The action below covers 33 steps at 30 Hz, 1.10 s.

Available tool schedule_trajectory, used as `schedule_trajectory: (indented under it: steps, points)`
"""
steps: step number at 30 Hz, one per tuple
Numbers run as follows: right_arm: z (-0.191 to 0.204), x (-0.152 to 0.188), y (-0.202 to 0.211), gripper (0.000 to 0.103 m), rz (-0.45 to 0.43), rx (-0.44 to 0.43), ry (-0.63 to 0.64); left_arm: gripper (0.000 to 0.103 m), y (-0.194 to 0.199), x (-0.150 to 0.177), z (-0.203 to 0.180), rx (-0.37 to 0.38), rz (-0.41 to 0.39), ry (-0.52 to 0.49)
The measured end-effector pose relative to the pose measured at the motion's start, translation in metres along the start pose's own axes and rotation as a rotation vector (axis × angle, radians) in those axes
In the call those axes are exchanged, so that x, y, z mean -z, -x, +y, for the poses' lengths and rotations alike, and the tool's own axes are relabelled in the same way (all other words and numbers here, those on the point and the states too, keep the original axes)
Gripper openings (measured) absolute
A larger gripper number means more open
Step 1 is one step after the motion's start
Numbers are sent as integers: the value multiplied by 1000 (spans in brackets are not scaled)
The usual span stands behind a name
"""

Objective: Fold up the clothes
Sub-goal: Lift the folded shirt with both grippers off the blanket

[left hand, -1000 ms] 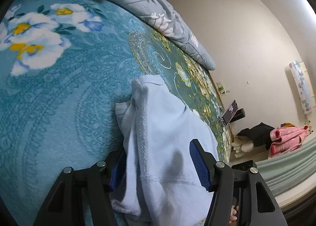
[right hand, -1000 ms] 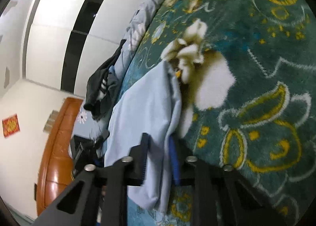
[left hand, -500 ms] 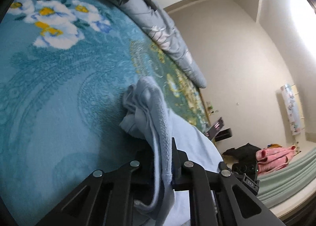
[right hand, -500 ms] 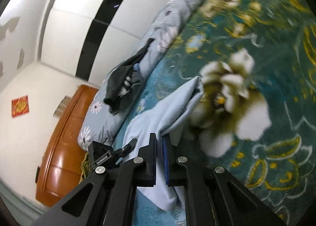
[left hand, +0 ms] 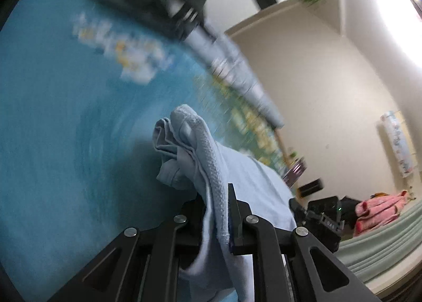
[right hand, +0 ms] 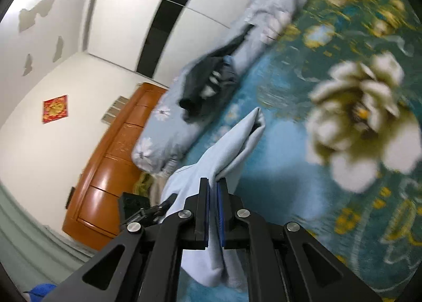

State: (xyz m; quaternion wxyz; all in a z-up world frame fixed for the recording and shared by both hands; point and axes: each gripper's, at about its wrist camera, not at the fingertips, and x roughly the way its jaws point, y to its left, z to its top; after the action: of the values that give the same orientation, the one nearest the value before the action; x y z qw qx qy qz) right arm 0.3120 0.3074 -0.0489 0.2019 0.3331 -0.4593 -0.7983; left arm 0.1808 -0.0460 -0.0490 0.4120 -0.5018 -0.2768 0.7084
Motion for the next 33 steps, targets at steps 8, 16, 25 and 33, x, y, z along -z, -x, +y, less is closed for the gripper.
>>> schedule_trajectory:
  steps: [8,16,25,33]
  points:
    - [-65,19,11,5,6,61,-150,21,-18,10,8,-73,40,-7]
    - [-65,20,12,8,6,52,-144,32,-9,11,20,-19,70,15]
    - [-61,24,1,10,4,100,-145,45,-19,6,10,17,88,-19]
    - [-60,25,-2,17,-13,90,-178,45,-23,6,7,42,101,-18]
